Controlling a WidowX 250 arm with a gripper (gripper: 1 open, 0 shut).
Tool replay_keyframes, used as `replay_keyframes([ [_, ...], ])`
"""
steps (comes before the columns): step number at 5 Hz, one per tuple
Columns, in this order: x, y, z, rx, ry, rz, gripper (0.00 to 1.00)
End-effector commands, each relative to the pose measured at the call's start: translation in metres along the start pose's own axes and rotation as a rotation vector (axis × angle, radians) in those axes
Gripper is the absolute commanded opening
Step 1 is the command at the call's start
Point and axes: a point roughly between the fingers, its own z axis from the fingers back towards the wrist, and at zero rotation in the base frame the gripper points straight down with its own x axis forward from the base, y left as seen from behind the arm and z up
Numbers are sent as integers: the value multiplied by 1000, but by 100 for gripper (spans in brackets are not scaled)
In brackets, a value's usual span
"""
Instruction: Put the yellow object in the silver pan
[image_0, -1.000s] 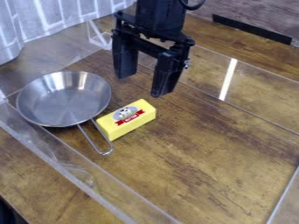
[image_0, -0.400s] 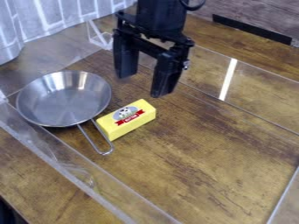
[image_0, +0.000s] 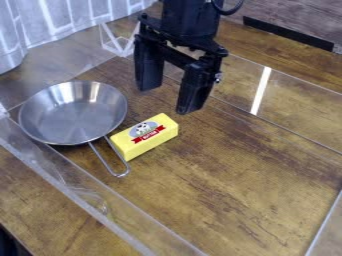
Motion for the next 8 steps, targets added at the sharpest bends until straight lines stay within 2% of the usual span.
replay_keyframes([
  [1,-1,0,17,5,-64,1,100],
  [3,0,3,17,3,-68,14,100],
  [8,9,9,5,17,-51,-2,100],
])
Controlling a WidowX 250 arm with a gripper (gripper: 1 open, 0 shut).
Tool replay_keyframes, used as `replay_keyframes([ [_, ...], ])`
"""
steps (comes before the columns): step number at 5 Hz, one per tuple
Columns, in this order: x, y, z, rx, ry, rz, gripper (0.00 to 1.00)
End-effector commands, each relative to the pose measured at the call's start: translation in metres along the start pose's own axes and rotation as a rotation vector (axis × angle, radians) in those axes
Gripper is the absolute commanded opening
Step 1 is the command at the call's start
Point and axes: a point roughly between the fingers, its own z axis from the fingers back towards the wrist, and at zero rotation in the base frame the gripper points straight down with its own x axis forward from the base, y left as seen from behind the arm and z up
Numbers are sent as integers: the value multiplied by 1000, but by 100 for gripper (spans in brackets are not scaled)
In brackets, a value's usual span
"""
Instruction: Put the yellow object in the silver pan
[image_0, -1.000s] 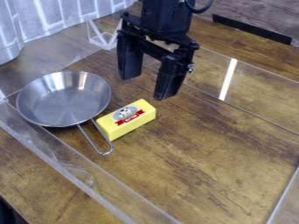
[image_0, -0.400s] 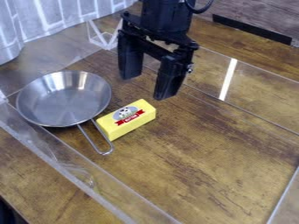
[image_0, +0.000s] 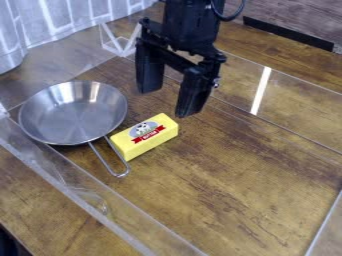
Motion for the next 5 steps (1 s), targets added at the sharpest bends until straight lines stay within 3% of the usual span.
replay_keyframes([
  [1,5,10,13,12,-47,27,100],
  [5,6,12,17,33,-39,33,100],
])
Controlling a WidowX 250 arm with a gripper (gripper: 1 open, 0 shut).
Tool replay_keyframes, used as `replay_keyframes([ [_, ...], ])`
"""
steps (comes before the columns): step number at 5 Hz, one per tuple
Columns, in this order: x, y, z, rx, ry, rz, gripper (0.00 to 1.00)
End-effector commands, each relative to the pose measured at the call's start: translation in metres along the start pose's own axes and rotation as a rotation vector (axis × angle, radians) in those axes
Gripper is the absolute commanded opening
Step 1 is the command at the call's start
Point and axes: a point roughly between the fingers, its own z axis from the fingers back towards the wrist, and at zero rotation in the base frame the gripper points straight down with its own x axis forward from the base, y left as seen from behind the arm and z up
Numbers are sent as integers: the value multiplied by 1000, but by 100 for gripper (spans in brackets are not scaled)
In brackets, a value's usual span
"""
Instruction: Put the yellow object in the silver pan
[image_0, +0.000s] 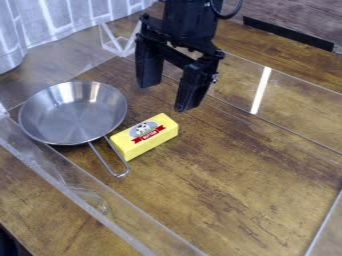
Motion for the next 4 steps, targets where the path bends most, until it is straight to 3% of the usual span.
replay_keyframes([
  [1,3,3,13,5,-43,9,100],
  [4,1,1,9,10,-24,10,100],
])
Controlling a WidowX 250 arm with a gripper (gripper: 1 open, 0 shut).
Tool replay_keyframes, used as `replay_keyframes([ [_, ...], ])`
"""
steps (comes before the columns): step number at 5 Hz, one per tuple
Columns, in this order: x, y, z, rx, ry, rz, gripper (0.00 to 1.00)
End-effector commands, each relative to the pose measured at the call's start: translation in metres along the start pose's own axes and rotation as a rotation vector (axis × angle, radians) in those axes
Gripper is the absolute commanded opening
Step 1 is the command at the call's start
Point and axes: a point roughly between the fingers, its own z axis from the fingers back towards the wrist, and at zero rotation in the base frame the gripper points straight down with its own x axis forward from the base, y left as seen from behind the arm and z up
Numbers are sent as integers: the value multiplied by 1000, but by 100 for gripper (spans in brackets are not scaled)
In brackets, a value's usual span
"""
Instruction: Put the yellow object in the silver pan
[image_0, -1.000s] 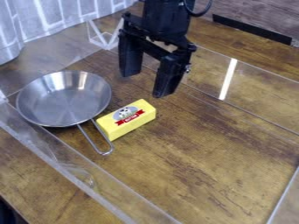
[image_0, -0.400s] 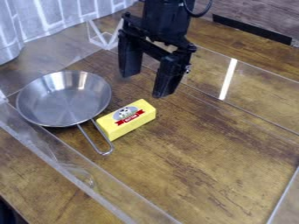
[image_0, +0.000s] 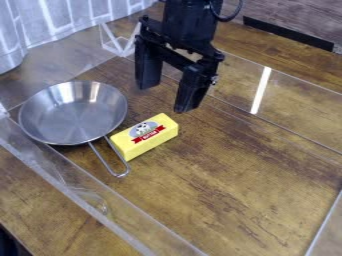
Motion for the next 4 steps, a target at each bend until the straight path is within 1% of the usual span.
replay_keyframes([
  [1,1,0,12,7,-36,-2,100],
  [4,1,-2,12,16,-26,-11,100],
])
